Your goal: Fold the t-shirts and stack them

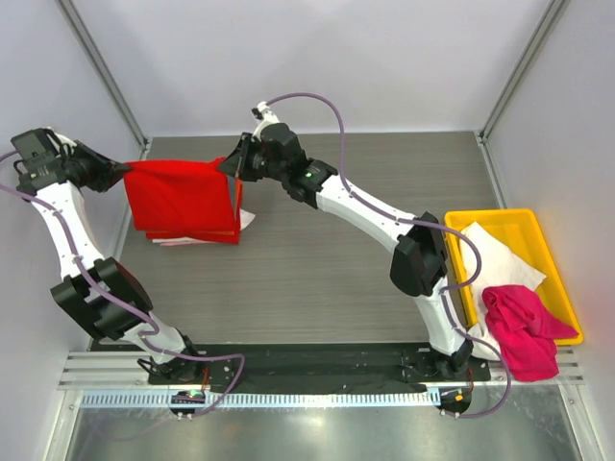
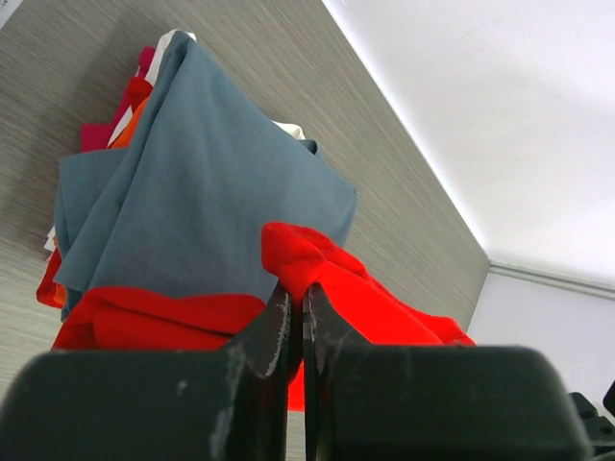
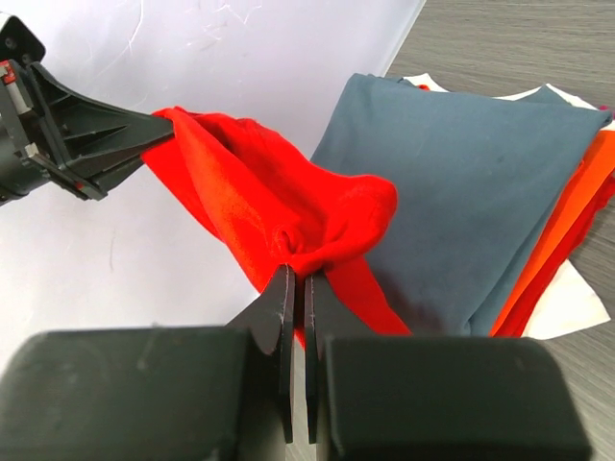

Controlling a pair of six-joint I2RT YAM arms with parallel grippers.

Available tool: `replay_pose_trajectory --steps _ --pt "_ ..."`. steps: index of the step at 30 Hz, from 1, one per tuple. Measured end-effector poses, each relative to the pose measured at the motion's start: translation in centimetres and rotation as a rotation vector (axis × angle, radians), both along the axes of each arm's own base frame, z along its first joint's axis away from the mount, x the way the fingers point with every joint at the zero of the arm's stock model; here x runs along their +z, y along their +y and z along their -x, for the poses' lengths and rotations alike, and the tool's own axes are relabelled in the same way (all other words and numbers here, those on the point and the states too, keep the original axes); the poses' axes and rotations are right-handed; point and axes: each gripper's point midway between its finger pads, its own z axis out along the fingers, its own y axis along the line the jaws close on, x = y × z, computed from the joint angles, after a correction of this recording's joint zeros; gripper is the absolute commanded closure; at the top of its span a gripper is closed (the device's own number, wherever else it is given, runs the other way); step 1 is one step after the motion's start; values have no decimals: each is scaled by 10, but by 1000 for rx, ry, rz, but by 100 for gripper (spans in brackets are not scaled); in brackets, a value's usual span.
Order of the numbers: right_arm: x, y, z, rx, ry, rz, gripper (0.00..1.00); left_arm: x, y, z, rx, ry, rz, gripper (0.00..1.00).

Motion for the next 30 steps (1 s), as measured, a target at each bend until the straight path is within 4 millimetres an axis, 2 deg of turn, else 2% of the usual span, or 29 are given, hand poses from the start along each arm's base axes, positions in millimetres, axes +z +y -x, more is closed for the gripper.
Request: replay_pose_trajectory --steps 10,21,26,30 --pt "-16 2 -21 -14 18 7 99 -11 5 -8 6 22 20 100" --pt "-30 8 -45 -32 38 -10 99 -21 15 -27 58 17 75 100" --pt "-30 5 -62 -38 43 -36 99 -25 16 -45 61 9 113 99" --pt "-41 2 -75 -44 63 -46 99 -35 14 -62 54 17 147 100"
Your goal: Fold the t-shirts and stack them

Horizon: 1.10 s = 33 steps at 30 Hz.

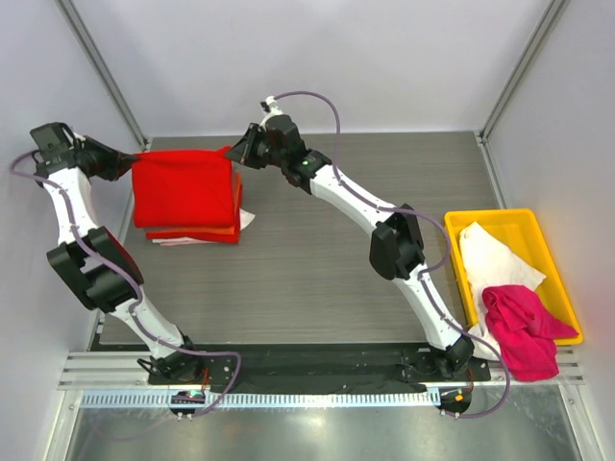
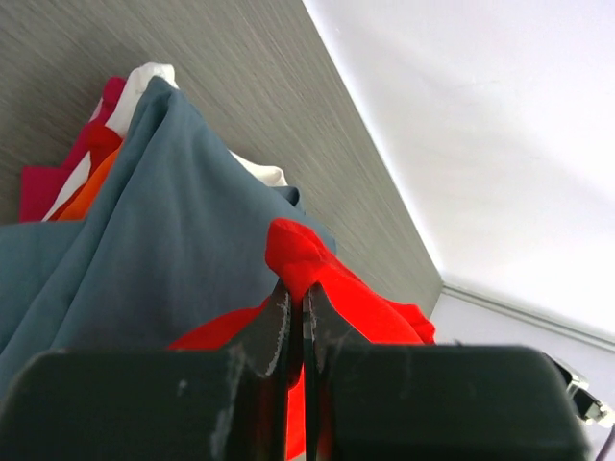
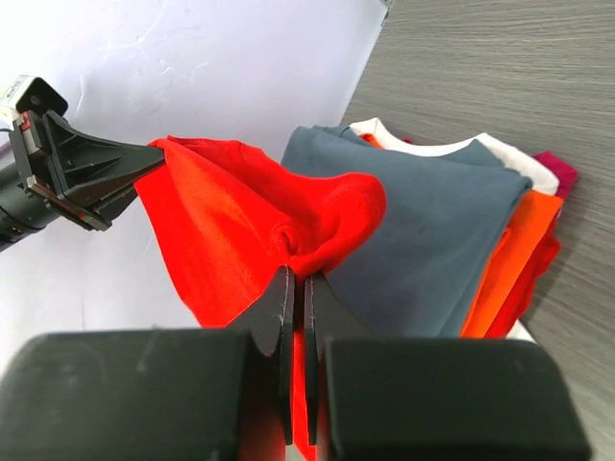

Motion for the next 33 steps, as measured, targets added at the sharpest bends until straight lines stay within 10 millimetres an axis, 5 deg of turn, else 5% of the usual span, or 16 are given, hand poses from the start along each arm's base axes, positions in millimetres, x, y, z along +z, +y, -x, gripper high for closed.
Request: replay_pose_trajectory --steps 15,16,17,18,20,28,31,33 --pt "-54 0 -44 -61 50 -28 95 -53 0 -53 22 50 66 96" --pt "-57 0 -46 -66 50 -31 88 -57 0 -56 27 56 67 89" --pt "-60 1 -48 -71 48 -37 61 -60 1 -59 32 59 71 76" --pt "-63 2 -50 -76 52 -42 50 -63 2 -63 34 59 75 38" --pt "-69 1 -54 -93 55 -36 34 -66 6 -72 38 47 73 0" --pt "-70 -9 -65 -124 18 -25 31 -63 7 -79 41 51 81 0" --pt "-75 -16 -63 -123 16 14 14 -63 5 -68 45 72 45 0" --pt "-75 -21 -60 -118 8 40 14 -54 4 -58 51 75 12 0"
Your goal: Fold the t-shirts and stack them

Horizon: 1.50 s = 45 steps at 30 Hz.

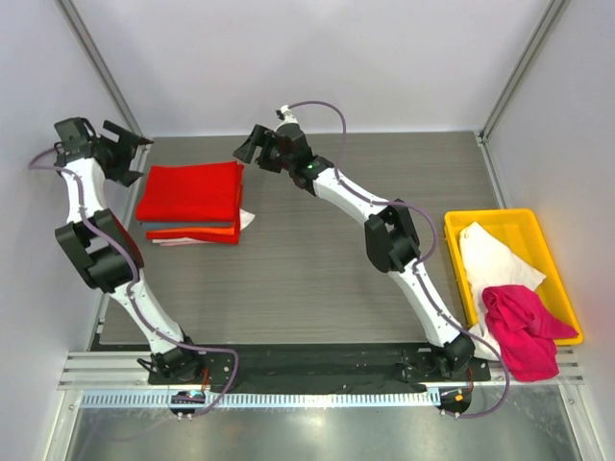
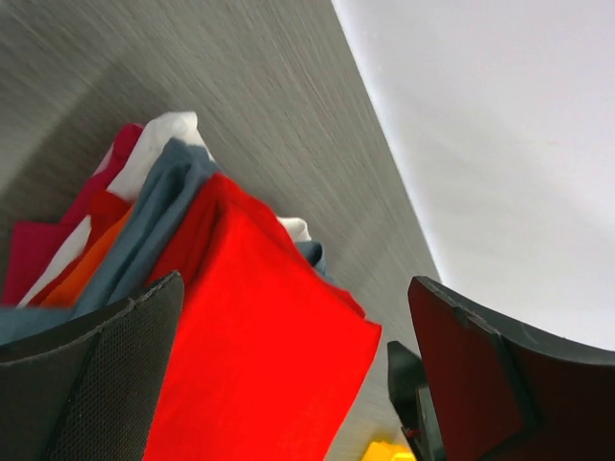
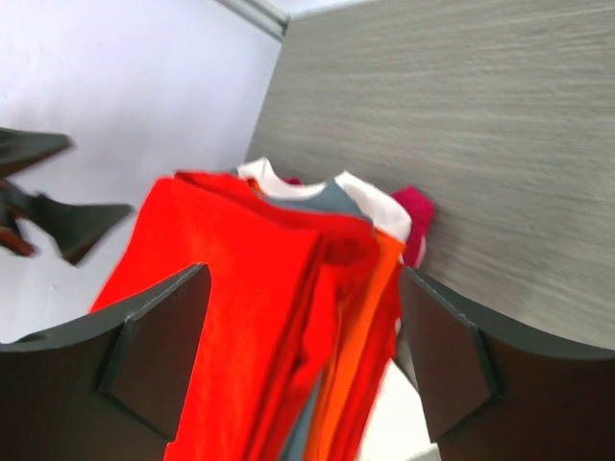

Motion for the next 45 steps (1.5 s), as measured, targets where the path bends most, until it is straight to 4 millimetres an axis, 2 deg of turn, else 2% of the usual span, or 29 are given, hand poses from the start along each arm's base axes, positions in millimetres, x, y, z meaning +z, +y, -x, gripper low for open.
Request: replay_pose_trajectory --steps 2,6,9,12,14,18,21,22,23,27,31,35,42,45 --pt "5 -6 6 10 -10 24 14 17 0 11 7 -14 -40 0" --pt "27 -26 21 25 -35 56 16 63 -6 38 18 -86 -128 0" --pt "50 -43 41 52 -54 51 25 98 -17 56 0 -166 -163 0" --pt "70 -61 58 76 -70 26 28 115 -32 62 -45 -226 -138 0" --pt "75 -77 70 85 -71 20 28 113 -44 64 -77 -240 -108 0" --pt "66 -105 96 95 -51 41 28 85 -74 76 -132 -207 -18 0" --pt "49 -121 119 107 -30 62 48 67 -94 91 -148 -193 50 0" --pt "43 -124 127 113 -20 67 61 62 -99 97 -147 -197 70 0" --pt "35 -128 134 119 -7 75 66 60 -103 102 -143 -205 84 0" --pt "9 -140 158 137 45 83 69 58 -112 111 -130 -255 130 4" --pt "-9 -148 174 150 75 88 69 54 -113 109 -123 -283 164 11" --pt "-11 -153 184 157 80 81 69 54 -108 107 -106 -299 169 12" --pt "-5 -155 189 167 57 55 69 66 -79 107 -30 -347 159 12" --pt "-9 -158 191 166 64 55 69 60 -71 109 -14 -364 147 13"
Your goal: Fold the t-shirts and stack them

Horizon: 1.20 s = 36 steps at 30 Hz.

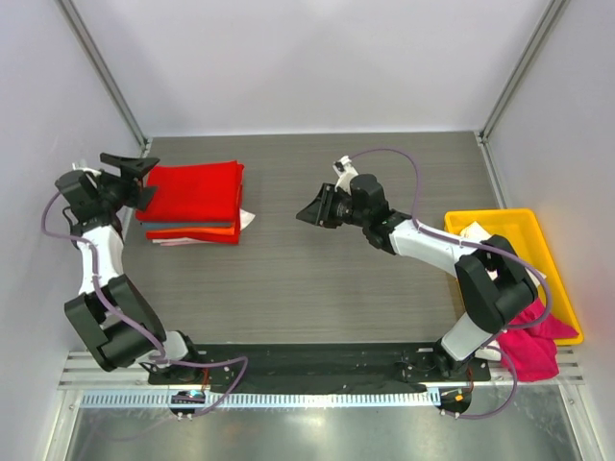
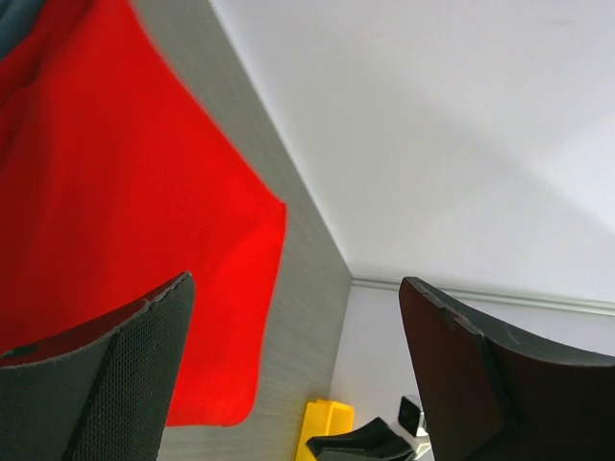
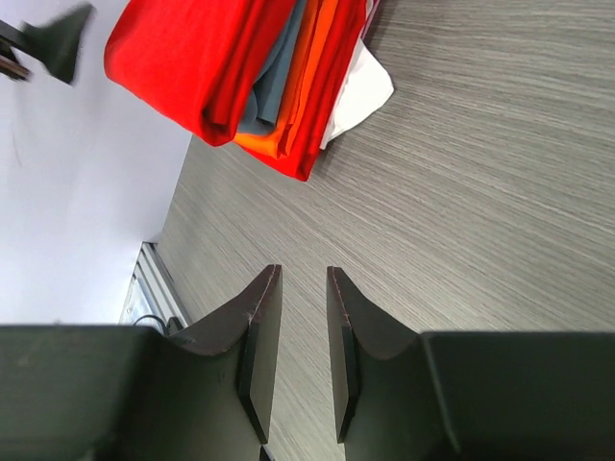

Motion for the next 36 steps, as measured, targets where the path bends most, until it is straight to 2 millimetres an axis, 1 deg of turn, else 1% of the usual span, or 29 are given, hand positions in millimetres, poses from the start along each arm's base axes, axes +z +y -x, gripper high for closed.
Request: replay_pose_trajectory --steps 2,3,6,7,8,9,11,13,15,17,18,21,22,23,24,25,27,29,31,33,34,35,36 --pt "-2 -1 1 2 4 -2 69 -19 1 3 12 9 8 15" --pt "-2 -1 1 4 5 -3 69 -32 1 5 21 23 22 16" --pt "0 1 2 9 6 -17 69 -91 -3 13 57 88 113 19" --pt "1 2 3 11 6 -25 69 -106 -4 16 71 110 140 19" --pt "2 2 3 12 4 -30 69 -119 -5 19 84 129 168 19" --pt "3 3 3 14 5 -34 69 -123 -4 20 94 128 185 20" --pt "4 3 3 17 2 -38 69 -113 -1 16 100 88 177 20" --pt "4 3 3 20 2 -38 69 -98 0 14 102 46 162 19" --pt "5 3 4 21 2 -39 69 -78 -1 13 103 8 134 17" --pt "5 3 4 21 2 -39 69 -51 -2 12 107 -38 86 17" --pt "5 3 4 21 2 -39 69 -31 -5 11 106 -80 53 17" --pt "5 4 4 24 3 -39 69 13 -22 10 79 -184 -10 17" --pt "5 4 4 25 3 -40 69 21 -31 8 61 -210 -21 17" --pt "5 4 5 27 3 -40 69 25 -40 5 42 -227 -26 18" --pt "5 4 5 28 4 -41 69 23 -47 3 27 -230 -21 17" --pt "5 4 5 29 4 -41 69 18 -55 -1 10 -226 -11 17" --pt "5 4 5 31 4 -41 69 -3 -67 -7 -11 -196 13 17" --pt "5 4 5 31 4 -41 69 -37 -70 -10 -7 -138 47 19" --pt "5 4 5 32 4 -41 69 -72 -69 -14 5 -83 82 20" --pt "5 4 6 32 4 -41 69 -102 -67 -18 14 -45 120 23" --pt "5 4 6 33 5 -41 69 -111 -67 -20 14 -40 137 24" --pt "5 4 6 34 5 -41 69 -112 -67 -22 12 -51 149 24" --pt "5 4 6 35 5 -42 69 -109 -67 -24 9 -70 151 25"
